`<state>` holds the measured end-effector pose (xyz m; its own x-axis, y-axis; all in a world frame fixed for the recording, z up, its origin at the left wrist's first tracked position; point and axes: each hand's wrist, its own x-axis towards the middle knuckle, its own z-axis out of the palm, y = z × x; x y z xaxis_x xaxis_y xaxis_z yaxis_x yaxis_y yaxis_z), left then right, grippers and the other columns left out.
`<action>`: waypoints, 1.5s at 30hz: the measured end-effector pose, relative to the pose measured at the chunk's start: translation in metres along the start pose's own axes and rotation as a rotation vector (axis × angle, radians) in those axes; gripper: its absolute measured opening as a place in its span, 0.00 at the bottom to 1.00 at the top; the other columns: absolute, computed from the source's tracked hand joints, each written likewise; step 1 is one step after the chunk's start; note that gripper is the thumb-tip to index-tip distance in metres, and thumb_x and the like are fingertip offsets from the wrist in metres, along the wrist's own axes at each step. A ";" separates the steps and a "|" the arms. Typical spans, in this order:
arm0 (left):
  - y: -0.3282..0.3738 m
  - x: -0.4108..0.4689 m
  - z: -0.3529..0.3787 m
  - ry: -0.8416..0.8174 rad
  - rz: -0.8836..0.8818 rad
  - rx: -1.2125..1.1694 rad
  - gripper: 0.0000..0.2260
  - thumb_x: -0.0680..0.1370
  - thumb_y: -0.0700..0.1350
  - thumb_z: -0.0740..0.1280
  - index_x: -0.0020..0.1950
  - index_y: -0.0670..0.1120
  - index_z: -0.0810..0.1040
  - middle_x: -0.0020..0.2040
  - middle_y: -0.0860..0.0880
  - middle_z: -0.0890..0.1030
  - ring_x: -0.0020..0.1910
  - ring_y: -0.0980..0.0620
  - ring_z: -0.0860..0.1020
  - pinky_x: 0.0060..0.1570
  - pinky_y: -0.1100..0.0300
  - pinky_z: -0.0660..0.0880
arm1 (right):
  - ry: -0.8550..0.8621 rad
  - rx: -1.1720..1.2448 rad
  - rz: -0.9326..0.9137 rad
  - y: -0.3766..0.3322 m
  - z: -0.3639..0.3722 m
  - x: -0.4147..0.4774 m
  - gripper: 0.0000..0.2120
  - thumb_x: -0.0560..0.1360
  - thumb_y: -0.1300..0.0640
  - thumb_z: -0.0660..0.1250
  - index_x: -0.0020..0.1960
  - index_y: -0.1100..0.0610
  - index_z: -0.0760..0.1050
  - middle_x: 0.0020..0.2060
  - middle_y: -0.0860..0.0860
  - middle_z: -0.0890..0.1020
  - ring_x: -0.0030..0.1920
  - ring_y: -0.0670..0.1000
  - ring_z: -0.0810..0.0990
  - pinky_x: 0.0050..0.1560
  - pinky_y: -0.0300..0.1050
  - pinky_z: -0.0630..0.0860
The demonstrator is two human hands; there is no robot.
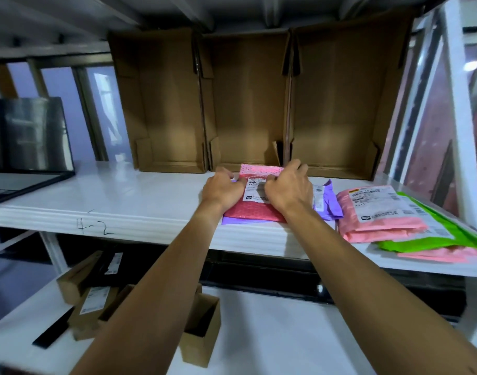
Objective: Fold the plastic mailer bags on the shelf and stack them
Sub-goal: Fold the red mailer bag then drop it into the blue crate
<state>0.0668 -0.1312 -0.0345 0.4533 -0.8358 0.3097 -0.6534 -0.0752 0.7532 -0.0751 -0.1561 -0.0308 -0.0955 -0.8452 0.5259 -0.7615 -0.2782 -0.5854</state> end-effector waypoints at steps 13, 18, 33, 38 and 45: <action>0.013 -0.019 -0.015 -0.121 -0.094 -0.521 0.06 0.79 0.39 0.69 0.43 0.43 0.83 0.34 0.49 0.86 0.33 0.52 0.85 0.41 0.55 0.81 | -0.051 0.330 -0.055 0.003 -0.016 -0.001 0.27 0.70 0.67 0.73 0.66 0.59 0.67 0.64 0.58 0.67 0.60 0.61 0.76 0.64 0.55 0.73; 0.012 -0.013 -0.014 -0.139 -0.096 -0.532 0.04 0.78 0.39 0.70 0.47 0.43 0.85 0.40 0.47 0.87 0.42 0.48 0.86 0.51 0.50 0.83 | -0.045 0.378 -0.032 0.002 -0.020 0.000 0.28 0.71 0.66 0.72 0.67 0.58 0.66 0.65 0.56 0.67 0.60 0.61 0.76 0.63 0.51 0.71; -0.006 0.012 -0.002 -0.133 -0.090 -0.625 0.04 0.68 0.42 0.72 0.38 0.47 0.86 0.38 0.48 0.87 0.42 0.46 0.86 0.51 0.47 0.83 | -0.001 0.551 0.168 0.001 -0.018 0.004 0.27 0.76 0.58 0.67 0.73 0.58 0.66 0.58 0.51 0.80 0.62 0.52 0.78 0.63 0.46 0.72; -0.009 0.018 0.000 -0.091 -0.120 -0.653 0.05 0.73 0.42 0.73 0.47 0.46 0.86 0.41 0.49 0.87 0.42 0.49 0.86 0.48 0.52 0.84 | -0.144 0.631 0.172 0.004 -0.014 0.007 0.10 0.75 0.57 0.69 0.55 0.56 0.72 0.48 0.49 0.85 0.48 0.49 0.83 0.51 0.47 0.79; -0.006 0.015 -0.005 -0.089 -0.140 -0.724 0.05 0.73 0.41 0.72 0.44 0.44 0.87 0.40 0.47 0.87 0.43 0.47 0.86 0.50 0.45 0.83 | -0.191 0.670 0.165 0.004 -0.016 0.005 0.10 0.78 0.60 0.67 0.40 0.58 0.83 0.40 0.54 0.87 0.39 0.51 0.84 0.39 0.40 0.78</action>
<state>0.0805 -0.1404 -0.0319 0.4318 -0.8880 0.1579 -0.0160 0.1675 0.9857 -0.0892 -0.1540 -0.0209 -0.0150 -0.9484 0.3166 -0.1835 -0.3086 -0.9333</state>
